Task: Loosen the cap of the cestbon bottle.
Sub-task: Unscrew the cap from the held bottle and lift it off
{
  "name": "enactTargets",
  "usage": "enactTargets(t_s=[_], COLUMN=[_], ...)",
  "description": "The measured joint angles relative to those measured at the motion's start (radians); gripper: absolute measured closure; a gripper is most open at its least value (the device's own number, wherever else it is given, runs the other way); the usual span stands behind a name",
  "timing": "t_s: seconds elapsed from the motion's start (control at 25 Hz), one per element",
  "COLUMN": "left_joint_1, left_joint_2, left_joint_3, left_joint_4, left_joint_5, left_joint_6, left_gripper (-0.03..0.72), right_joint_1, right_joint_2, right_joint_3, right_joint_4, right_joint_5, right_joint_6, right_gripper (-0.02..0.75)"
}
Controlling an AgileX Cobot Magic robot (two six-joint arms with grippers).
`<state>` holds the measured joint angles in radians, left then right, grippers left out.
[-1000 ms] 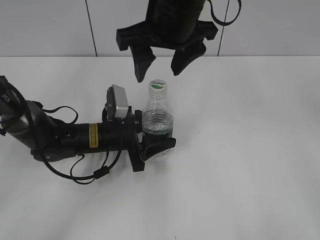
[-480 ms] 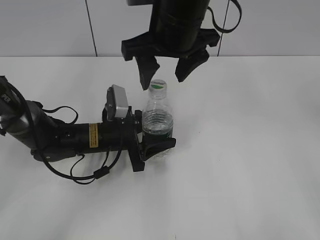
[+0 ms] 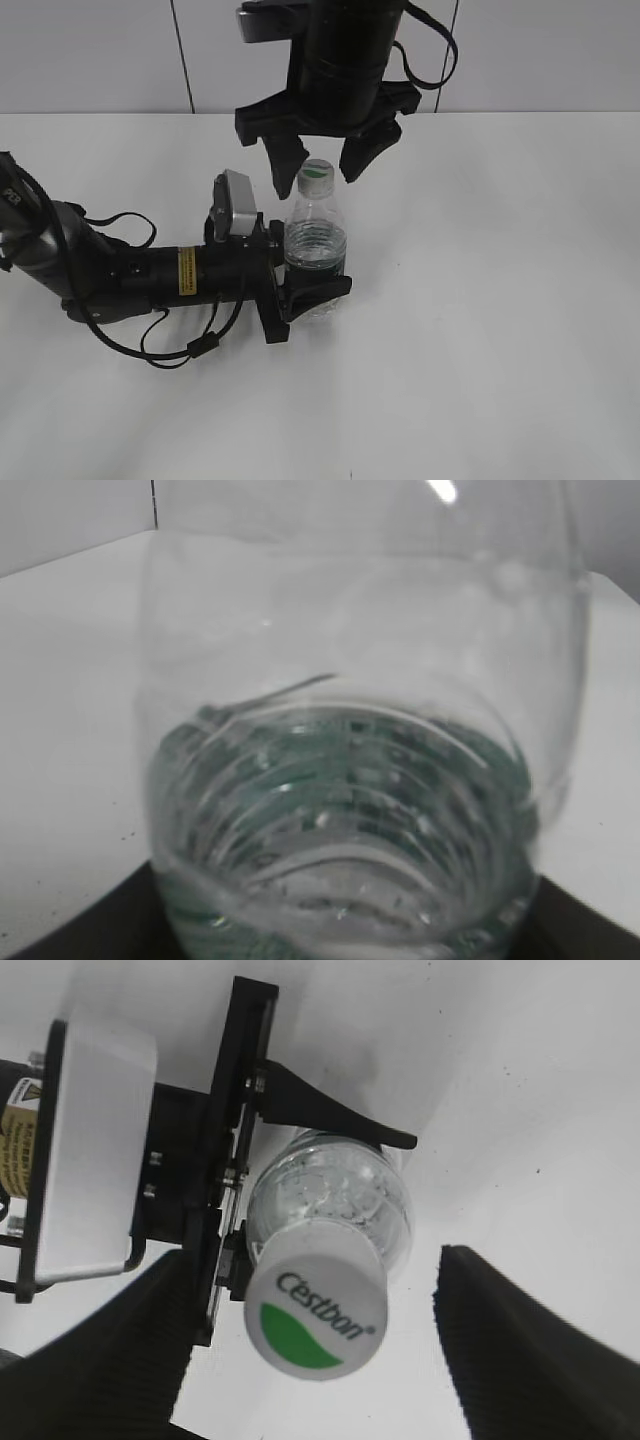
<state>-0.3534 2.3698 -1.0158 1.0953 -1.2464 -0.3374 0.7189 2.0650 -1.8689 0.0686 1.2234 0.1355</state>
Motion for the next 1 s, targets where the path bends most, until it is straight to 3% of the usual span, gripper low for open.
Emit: enactTargets(t_s=[0.36, 1.0], left_joint_1=[0.0, 0.0], left_joint_2=[0.0, 0.0], left_joint_3=[0.0, 0.0], left_joint_4=[0.0, 0.0], left_joint_5=[0.0, 0.0], left_joint_6=[0.0, 0.0], left_gripper=[0.278, 0.278], right_joint_1=[0.0, 0.0], right_joint_2=[0.0, -0.014], right_joint_3=[-0.001, -0.001], right_joint_4=[0.006, 0.01], right_joint_5=[0.0, 0.0], right_joint_6=[-0.013, -0.035], right_gripper=[0.286, 0.298])
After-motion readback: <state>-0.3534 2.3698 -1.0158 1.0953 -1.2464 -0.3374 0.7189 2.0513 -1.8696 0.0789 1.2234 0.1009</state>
